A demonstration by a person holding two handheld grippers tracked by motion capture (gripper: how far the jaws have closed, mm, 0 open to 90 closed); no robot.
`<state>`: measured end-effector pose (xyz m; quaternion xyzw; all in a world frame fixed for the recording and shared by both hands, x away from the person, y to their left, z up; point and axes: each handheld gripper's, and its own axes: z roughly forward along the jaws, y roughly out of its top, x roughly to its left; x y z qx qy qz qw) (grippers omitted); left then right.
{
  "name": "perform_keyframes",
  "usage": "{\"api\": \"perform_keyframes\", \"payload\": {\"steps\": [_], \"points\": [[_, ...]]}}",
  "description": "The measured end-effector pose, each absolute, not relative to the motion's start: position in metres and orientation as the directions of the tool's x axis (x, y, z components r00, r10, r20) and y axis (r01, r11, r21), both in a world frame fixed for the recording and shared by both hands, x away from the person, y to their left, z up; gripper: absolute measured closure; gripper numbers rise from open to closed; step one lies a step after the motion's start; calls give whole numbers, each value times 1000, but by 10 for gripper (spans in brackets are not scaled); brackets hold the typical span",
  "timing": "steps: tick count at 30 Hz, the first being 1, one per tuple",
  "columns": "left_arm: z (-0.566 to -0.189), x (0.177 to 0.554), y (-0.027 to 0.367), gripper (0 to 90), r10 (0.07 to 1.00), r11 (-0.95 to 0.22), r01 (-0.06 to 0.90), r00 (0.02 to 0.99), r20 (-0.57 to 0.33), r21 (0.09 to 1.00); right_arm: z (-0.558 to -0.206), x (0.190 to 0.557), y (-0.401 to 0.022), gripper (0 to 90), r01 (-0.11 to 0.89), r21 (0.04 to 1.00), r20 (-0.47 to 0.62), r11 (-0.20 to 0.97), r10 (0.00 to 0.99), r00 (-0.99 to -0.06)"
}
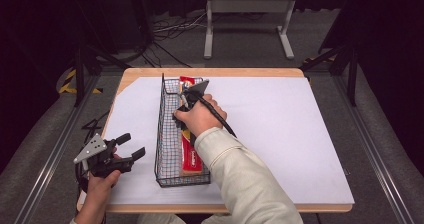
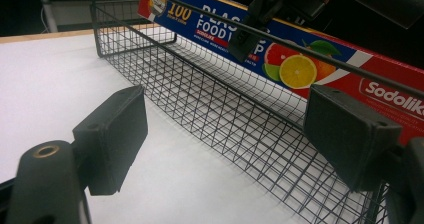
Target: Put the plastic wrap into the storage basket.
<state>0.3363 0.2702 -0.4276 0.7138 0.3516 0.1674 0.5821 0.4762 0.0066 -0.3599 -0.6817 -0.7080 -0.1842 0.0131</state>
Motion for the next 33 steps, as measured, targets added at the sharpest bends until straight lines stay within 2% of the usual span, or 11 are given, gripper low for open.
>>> {"api": "perform_keyframes", "payload": {"steps": [33], "points": [[-428,336,271,187,696,-73,308,697,-173,949,-381,480,16,402,975,221,202,-4,979,-42]]}}
